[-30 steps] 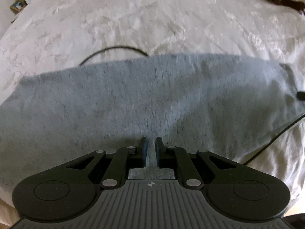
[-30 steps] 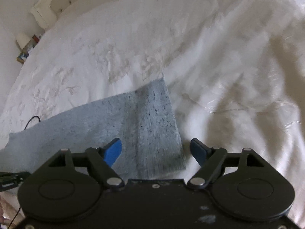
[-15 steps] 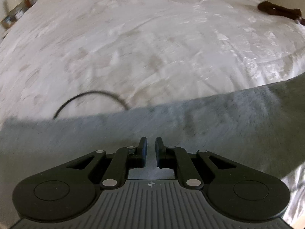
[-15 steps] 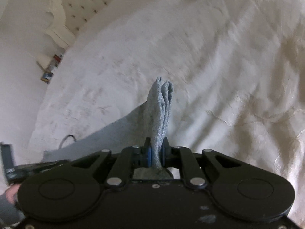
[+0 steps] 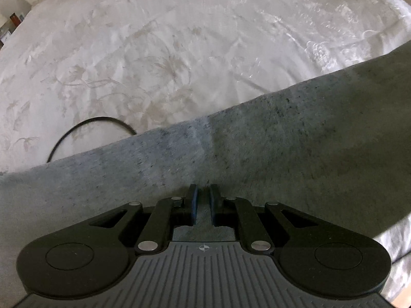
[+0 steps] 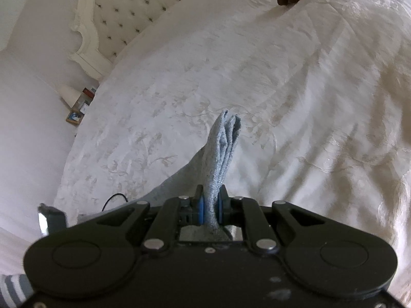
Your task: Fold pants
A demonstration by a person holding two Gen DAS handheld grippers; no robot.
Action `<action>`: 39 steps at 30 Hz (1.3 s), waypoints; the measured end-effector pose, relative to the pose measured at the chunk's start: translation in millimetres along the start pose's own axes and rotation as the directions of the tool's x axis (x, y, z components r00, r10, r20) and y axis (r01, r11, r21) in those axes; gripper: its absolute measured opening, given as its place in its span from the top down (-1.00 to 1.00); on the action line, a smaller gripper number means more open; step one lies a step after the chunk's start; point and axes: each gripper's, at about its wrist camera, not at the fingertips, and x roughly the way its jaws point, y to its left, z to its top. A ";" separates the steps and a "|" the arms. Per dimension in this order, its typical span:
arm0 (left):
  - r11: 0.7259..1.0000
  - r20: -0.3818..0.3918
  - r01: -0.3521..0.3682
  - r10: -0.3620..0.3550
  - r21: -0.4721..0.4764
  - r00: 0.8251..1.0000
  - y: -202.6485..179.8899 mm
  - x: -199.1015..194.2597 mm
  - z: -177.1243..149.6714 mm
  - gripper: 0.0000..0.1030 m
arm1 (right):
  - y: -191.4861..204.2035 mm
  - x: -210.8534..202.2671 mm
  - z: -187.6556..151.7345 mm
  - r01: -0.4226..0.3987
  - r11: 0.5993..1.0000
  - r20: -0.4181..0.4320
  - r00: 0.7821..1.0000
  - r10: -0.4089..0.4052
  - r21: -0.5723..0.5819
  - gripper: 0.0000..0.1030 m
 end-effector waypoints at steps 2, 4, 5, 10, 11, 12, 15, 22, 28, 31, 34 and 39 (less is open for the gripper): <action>1.000 0.004 0.001 -0.001 0.011 1.000 -3.6 4.3 5.8 0.81 | 3.7 -1.0 1.3 -0.003 1.000 0.001 1.000 0.003 -0.003 0.78; 1.000 0.009 0.001 -0.001 0.015 1.000 -5.1 4.6 9.7 0.81 | 8.5 -1.8 1.9 -0.004 1.000 0.006 1.000 0.004 -0.011 0.78; 1.000 0.017 0.007 -0.007 0.012 1.000 -4.4 2.2 9.7 0.81 | 11.4 -3.1 2.0 -0.005 1.000 0.008 1.000 0.005 -0.015 0.78; 0.998 0.029 0.057 -0.057 0.002 0.998 -0.5 -12.8 -11.4 0.80 | 29.5 -11.8 1.2 -0.005 1.000 0.036 0.999 0.006 -0.020 0.78; 0.997 0.022 0.079 -0.079 0.008 0.997 -0.2 -15.7 -18.4 0.80 | 34.5 -14.2 0.3 -0.003 1.000 0.042 0.999 0.004 -0.019 0.78; 0.994 0.009 0.108 -0.109 0.021 0.994 0.2 -18.2 -27.7 0.80 | 40.8 -16.5 -0.3 -0.002 1.000 0.050 0.999 0.003 -0.023 0.78; 0.981 -0.034 0.179 -0.177 0.070 0.984 3.1 -22.3 -50.5 0.80 | 61.8 -22.2 -3.7 -0.002 1.000 0.071 0.997 0.004 -0.031 0.78; 0.964 -0.026 0.265 -0.264 0.028 0.964 66.3 -46.6 -82.7 0.80 | 147.1 -27.5 -24.1 -0.023 0.994 0.112 0.993 0.035 -0.107 0.78; 0.971 0.044 0.223 -0.219 -0.090 0.975 156.4 -71.9 -102.0 0.80 | 242.9 0.4 -65.4 -0.087 0.975 0.077 0.992 0.104 -0.204 0.78; 0.972 0.063 0.191 -0.184 -0.133 0.981 196.9 -79.1 -112.0 0.80 | 279.7 33.5 -94.0 -0.118 0.968 0.024 0.992 0.126 -0.222 0.78; 0.974 0.067 0.165 -0.156 -0.155 0.985 226.2 -81.8 -119.8 0.80 | 310.5 75.1 -127.9 -0.132 0.962 -0.038 0.991 0.127 -0.237 0.78; 0.978 0.069 0.131 -0.121 -0.162 0.990 260.6 -83.5 -128.3 0.80 | 349.7 140.4 -183.6 -0.090 0.946 -0.126 0.991 0.052 -0.312 0.78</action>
